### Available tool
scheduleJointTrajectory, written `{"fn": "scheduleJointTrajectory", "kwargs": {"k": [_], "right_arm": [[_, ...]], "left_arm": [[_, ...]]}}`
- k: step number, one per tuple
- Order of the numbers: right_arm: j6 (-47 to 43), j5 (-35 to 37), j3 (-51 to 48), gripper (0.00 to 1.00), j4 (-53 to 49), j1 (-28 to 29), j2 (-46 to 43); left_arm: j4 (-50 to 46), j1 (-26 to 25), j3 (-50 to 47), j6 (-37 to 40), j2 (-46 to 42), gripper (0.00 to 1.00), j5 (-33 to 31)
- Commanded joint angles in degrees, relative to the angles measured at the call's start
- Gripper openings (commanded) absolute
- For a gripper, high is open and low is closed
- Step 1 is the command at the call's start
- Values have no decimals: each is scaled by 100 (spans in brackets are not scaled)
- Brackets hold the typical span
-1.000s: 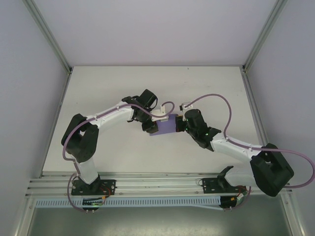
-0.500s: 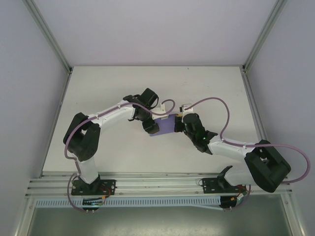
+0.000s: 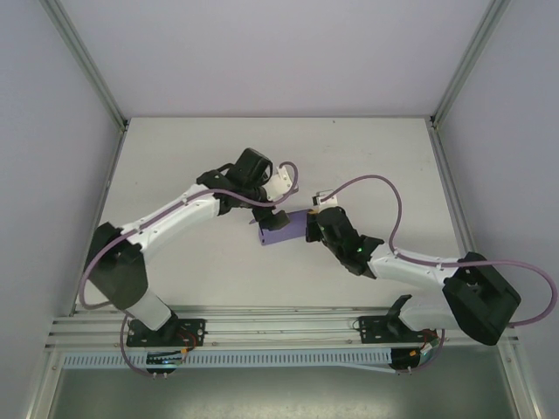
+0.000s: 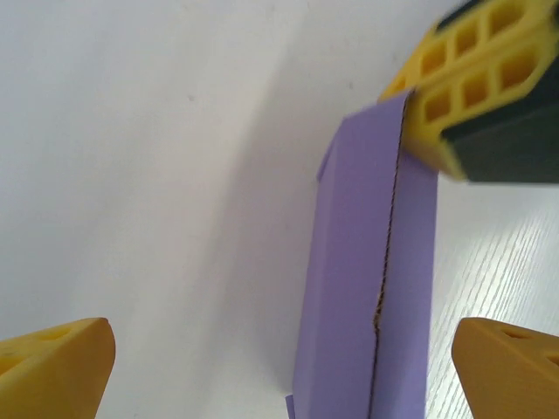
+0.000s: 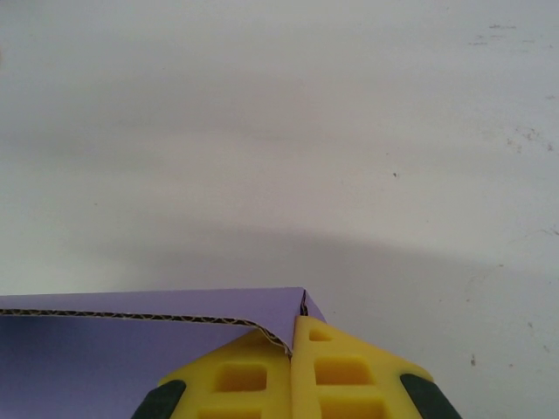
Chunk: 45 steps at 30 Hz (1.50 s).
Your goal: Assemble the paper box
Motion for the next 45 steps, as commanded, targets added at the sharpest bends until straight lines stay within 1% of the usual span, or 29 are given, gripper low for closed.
{"fn": "scheduleJointTrajectory", "kwargs": {"k": [1,3,4,6,8,10,12,14,15,16,18,20,22,24,27,29,32,33,36,39,41,42,45], "right_arm": [[254,-52,-124,0,-1511,171,425],[340,14,-45,0,-1557,200,514],[396,79,35,0,-1631,210,582],[410,89,169,0,-1750,217,684],[389,83,312,0,-1881,214,778],[346,59,428,0,-1991,236,842],[270,-33,515,0,-2076,236,888],[220,-74,572,0,-2125,237,922],[191,-95,598,0,-2144,239,930],[197,-95,623,0,-2164,237,958],[188,-90,684,0,-2237,238,999],[223,-61,730,0,-2305,241,1033],[236,-99,732,0,-2315,243,1035],[232,-134,734,0,-2310,245,1035],[216,-133,768,0,-2357,245,1043],[212,-134,797,0,-2389,265,1057],[214,-104,819,0,-2454,302,1033],[219,-93,819,0,-2469,301,1021],[232,-66,809,0,-2509,333,969],[230,-4,821,0,-2557,378,962],[261,105,861,0,-2626,434,995],[298,204,902,0,-2685,475,1012],[502,527,1094,0,-2984,606,1119]], "left_arm": [[193,-7,-320,-717,-296,98,-423],[171,-12,-508,-1192,-438,98,-881],[101,-6,-614,-1489,-534,96,-1099],[-92,-10,-810,-1930,-692,82,-1240],[-162,-5,-1102,-2265,-880,74,-1414],[-174,-8,-1327,-2462,-1012,67,-1602],[-163,-9,-1370,-2535,-1077,58,-1686],[-32,2,-1537,-2493,-1106,58,-1735],[44,12,-1538,-2467,-1099,56,-1716],[75,20,-1511,-2457,-1065,49,-1685],[23,38,-1436,-2473,-1016,44,-1650],[15,63,-1432,-2466,-1042,42,-1693],[-15,73,-1432,-2480,-1096,37,-1766],[30,91,-1470,-2448,-1148,34,-1730],[65,92,-1439,-2434,-1132,25,-1625],[199,86,-1467,-2362,-1090,23,-1560],[245,88,-1432,-2343,-977,13,-1520],[242,90,-1432,-2359,-943,9,-1523],[251,92,-1432,-2358,-914,6,-1515],[272,92,-1432,-2483,-903,0,-1530],[371,92,-1432,-2747,-894,0,-1416],[374,92,-1432,-2923,-867,0,-1259],[87,92,-1076,-3718,-708,0,-925]]}}
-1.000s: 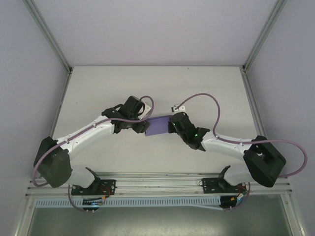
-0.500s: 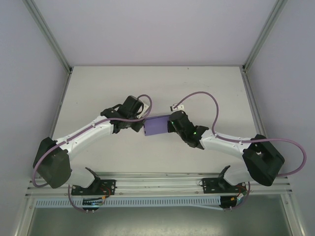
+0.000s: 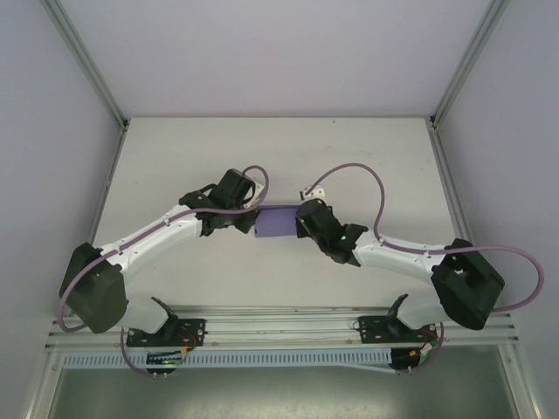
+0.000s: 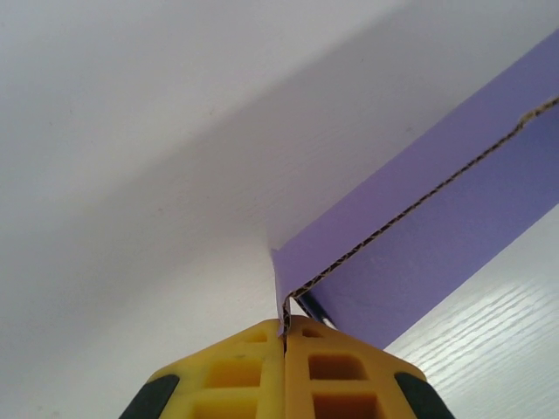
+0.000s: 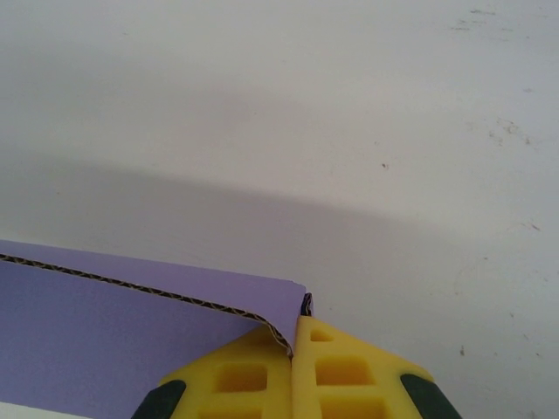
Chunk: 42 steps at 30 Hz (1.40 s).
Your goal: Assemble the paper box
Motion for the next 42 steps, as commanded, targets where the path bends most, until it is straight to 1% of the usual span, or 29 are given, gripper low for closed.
{"fn": "scheduleJointTrajectory", "kwargs": {"k": [1,3,5,6,9,12,15,16,19,23,27,29,33,36,39,42], "right_arm": [[313,-134,-59,0,-1591,236,438],[473,-61,32,0,-1727,274,504],[565,-31,80,0,-1795,293,562],[595,-16,103,0,-1829,295,581],[596,-4,172,0,-1947,295,585],[597,5,178,0,-1976,295,537],[622,-24,194,0,-1997,303,533],[617,-32,193,0,-1999,304,525],[622,-22,187,0,-2018,298,522],[640,19,239,0,-2154,303,542],[674,48,221,0,-2127,304,486],[679,66,221,0,-2112,304,479],[692,127,170,0,-2083,299,470],[683,143,136,0,-2001,319,464],[660,151,41,0,-1766,329,444],[622,97,-57,0,-1539,349,422]], "left_arm": [[-45,-12,332,-1070,231,0,566],[-78,-12,289,-1553,269,0,798],[-54,-11,252,-1779,301,0,1111],[-92,-9,267,-1926,341,0,1153],[-489,-13,540,-1965,507,0,1210],[-658,13,705,-1991,554,0,1157],[-941,109,926,-1916,608,0,1340],[-938,153,945,-1913,596,0,1436],[-854,343,940,-1923,586,0,1997],[-886,440,982,-1873,654,0,2309],[-951,437,906,-1930,726,0,1979],[-889,440,783,-1903,760,0,1983],[-985,444,519,-1857,829,0,1526],[-885,422,259,-1852,876,0,1481],[-610,361,-57,-1952,927,0,1575],[-436,317,-273,-2032,957,0,1473]]}}
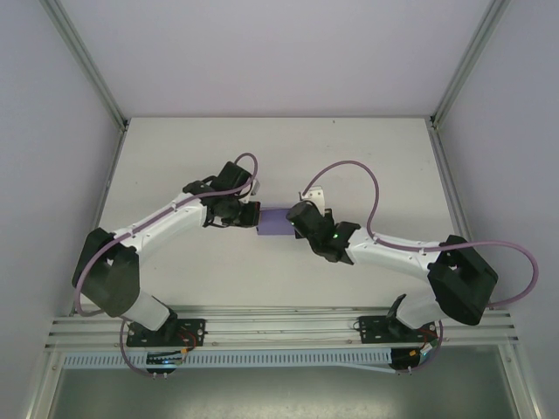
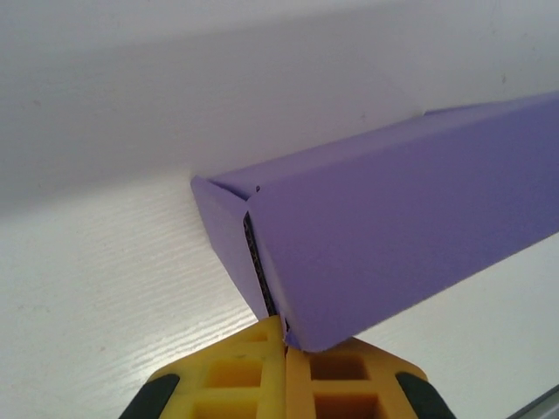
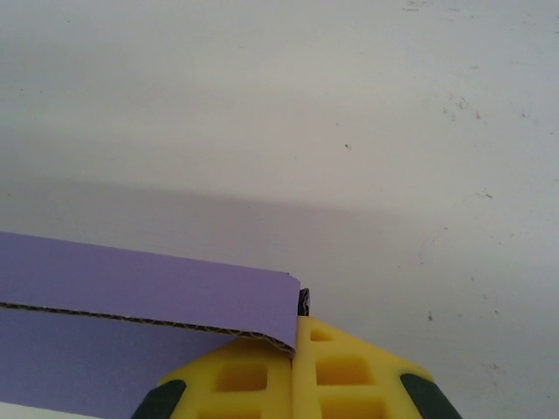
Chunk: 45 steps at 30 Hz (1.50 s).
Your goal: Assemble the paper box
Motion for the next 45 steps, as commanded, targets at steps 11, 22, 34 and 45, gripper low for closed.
{"fn": "scheduleJointTrajectory", "kwargs": {"k": [11,22,34,45], "right_arm": [[-708,-965,-667,14,-380,43,-856],[-841,-2442,-556,58,65,-952,-1582],[-406,-1947,17,67,128,-1669,-1186],[173,-2335,-219,48,20,-1914,-197]], "left_arm": [[-321,-145,-316,-331,564,0,-333],[-242,-148,-236,-294,604,0,-166],[-291,-151,21,-203,708,0,-130],[-201,-153,147,16,651,0,28]]}}
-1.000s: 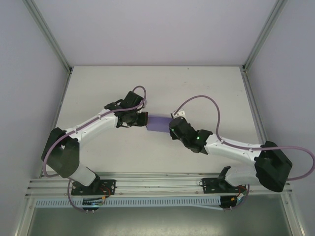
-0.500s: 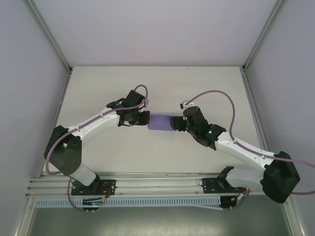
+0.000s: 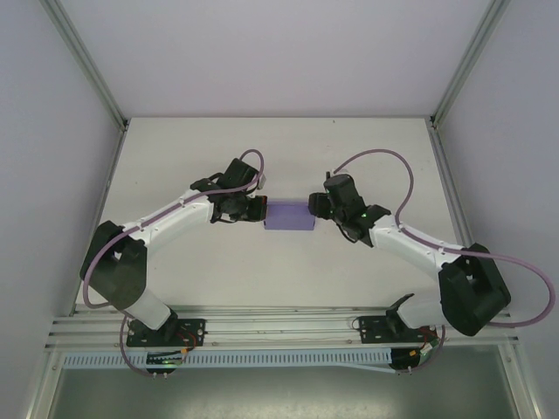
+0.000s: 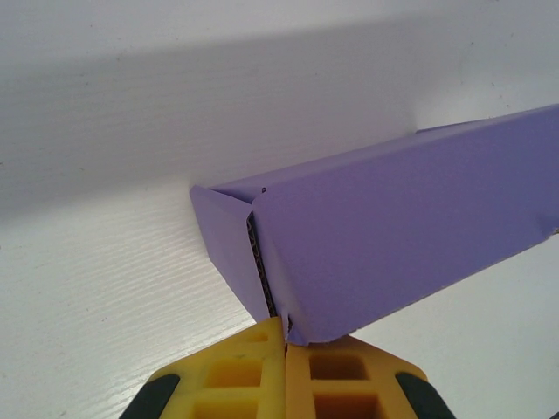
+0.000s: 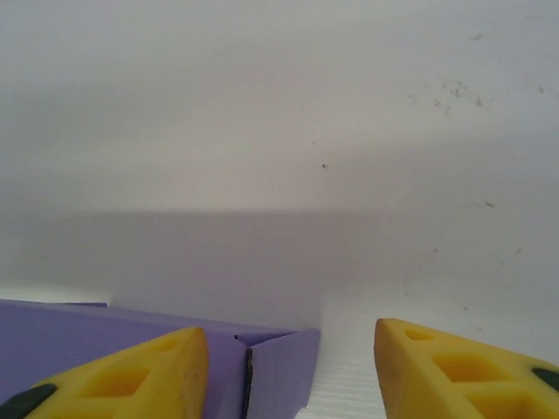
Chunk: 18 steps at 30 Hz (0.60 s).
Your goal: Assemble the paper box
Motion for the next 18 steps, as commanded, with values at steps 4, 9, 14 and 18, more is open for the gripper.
{"fn": "scheduleJointTrajectory", "kwargs": {"k": [4,9,14,18], "right_arm": [[637,-103,-434,44,-117,-38,301],[867,-243,-649,39,-58,-37,345],[922,-300,-826,37,-85,-39,364],[802,-304,-834,37,-141,-39,371]], "left_arm": [[-589,-47,-50,312,51,10,89],[-570,-47,90,404,-215,40,220],[-642,-50,283,257,-470,56,99],[-572,77,398,58,-679,85,-93]]}}
